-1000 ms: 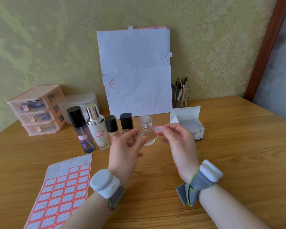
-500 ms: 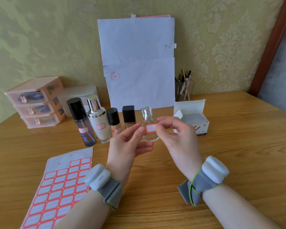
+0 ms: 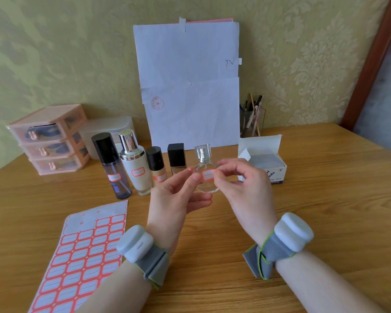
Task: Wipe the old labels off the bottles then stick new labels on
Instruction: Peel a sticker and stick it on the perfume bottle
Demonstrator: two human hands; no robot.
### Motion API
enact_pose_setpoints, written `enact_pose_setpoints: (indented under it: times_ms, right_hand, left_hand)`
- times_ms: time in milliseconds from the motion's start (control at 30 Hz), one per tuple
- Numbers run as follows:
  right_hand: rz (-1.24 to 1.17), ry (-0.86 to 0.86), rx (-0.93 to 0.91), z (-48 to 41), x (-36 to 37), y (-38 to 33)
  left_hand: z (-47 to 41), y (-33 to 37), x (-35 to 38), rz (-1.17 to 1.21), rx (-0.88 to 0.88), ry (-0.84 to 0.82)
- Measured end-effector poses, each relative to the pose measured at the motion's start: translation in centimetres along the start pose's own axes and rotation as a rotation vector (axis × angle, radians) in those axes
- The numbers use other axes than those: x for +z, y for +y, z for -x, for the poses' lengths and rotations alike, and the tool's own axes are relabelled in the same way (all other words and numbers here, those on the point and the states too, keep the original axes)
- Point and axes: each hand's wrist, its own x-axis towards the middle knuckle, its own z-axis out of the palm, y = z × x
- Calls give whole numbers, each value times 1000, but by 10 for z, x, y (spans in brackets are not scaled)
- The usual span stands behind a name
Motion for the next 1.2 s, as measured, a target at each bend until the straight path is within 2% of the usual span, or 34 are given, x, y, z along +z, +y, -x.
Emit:
enact_pose_setpoints:
  times_ms: [267, 500, 633, 767, 933, 1200]
  right_hand:
    - [22, -8, -9, 0, 0, 1]
    - [43, 19, -102, 6, 6, 3]
    - [-63, 13, 5, 6, 7, 5]
    - [-72, -47, 71, 4, 5, 8]
    - [13, -100, 11, 5, 8, 10]
    - [-67, -115, 46, 4, 5, 13]
  left_hand:
    - [2, 4, 2, -38, 7, -5]
    - [0, 4, -1, -66, 28, 49]
    - [-3, 3, -3, -59, 24, 62]
    - [-2, 2, -1, -58, 32, 30]
    - [0, 3, 1, -66, 22, 24]
    - [1, 2, 1, -97, 48, 21]
